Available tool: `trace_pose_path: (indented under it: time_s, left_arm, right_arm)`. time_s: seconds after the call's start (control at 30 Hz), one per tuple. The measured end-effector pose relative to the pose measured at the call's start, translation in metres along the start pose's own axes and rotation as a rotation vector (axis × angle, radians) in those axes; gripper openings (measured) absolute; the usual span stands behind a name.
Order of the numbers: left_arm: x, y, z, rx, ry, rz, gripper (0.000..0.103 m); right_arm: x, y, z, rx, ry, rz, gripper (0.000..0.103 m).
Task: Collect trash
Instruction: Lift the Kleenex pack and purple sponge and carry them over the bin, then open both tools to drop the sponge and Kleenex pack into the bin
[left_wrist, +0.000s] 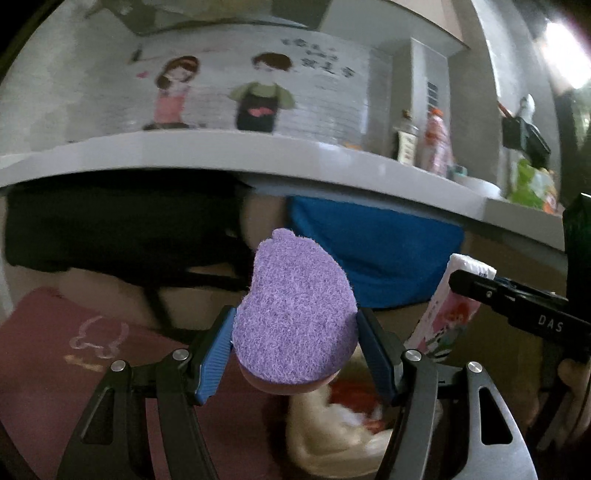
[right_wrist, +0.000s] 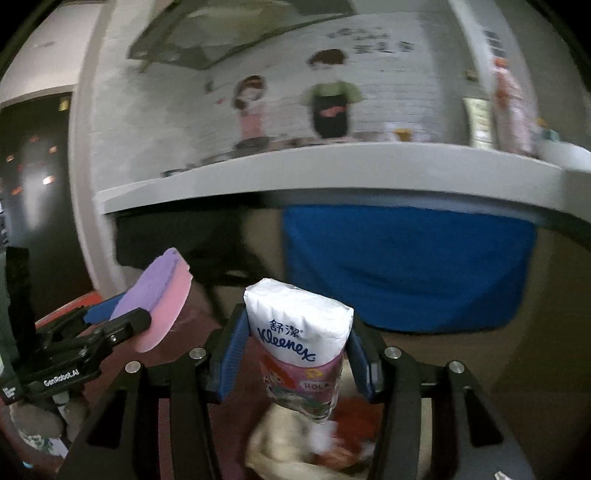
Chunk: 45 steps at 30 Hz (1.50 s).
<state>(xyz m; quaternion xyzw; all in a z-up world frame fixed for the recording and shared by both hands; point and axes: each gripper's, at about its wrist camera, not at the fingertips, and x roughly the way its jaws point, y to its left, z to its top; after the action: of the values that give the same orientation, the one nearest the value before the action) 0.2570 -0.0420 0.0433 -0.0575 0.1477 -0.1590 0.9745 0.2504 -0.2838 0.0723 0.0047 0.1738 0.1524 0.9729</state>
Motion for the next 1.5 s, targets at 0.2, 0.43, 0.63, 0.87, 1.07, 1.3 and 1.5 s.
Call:
trace_pose_path:
  time_s: [0.2, 0.43, 0.63, 0.87, 1.07, 1.3, 1.5]
  left_arm:
    - [0.043, -0.037, -0.013, 0.010, 0.068, -0.058, 0.066]
    - [0.075, -0.043, -0.030, 0.020, 0.133, -0.066, 0.066]
    - [0.099, -0.034, -0.038, -0.022, 0.181, -0.084, 0.066]
    - [0.125, -0.025, -0.047, -0.097, 0.241, -0.210, 0.068]
    - [0.134, -0.017, -0.060, -0.109, 0.306, -0.207, 0.068]
    - [0.107, -0.007, -0.050, -0.157, 0.255, -0.225, 0.068]
    - [0.108, -0.026, -0.037, -0.136, 0.224, -0.301, 0.068]
  right_arm:
    - [0.003, -0.037, -0.014, 0.038, 0.018, -0.063, 0.047]
    - [0.022, -0.063, -0.032, 0.091, 0.053, -0.071, 0.047]
    - [0.037, -0.074, -0.042, 0.121, 0.079, -0.064, 0.047]
    - [0.048, -0.086, -0.051, 0.167, 0.067, -0.057, 0.055]
    - [0.042, -0.095, -0.068, 0.218, 0.071, -0.111, 0.076]
    - [0.018, -0.077, -0.081, 0.216, 0.097, -0.143, 0.075]
    - [-0.010, -0.057, -0.077, 0.171, 0.078, -0.184, 0.076]
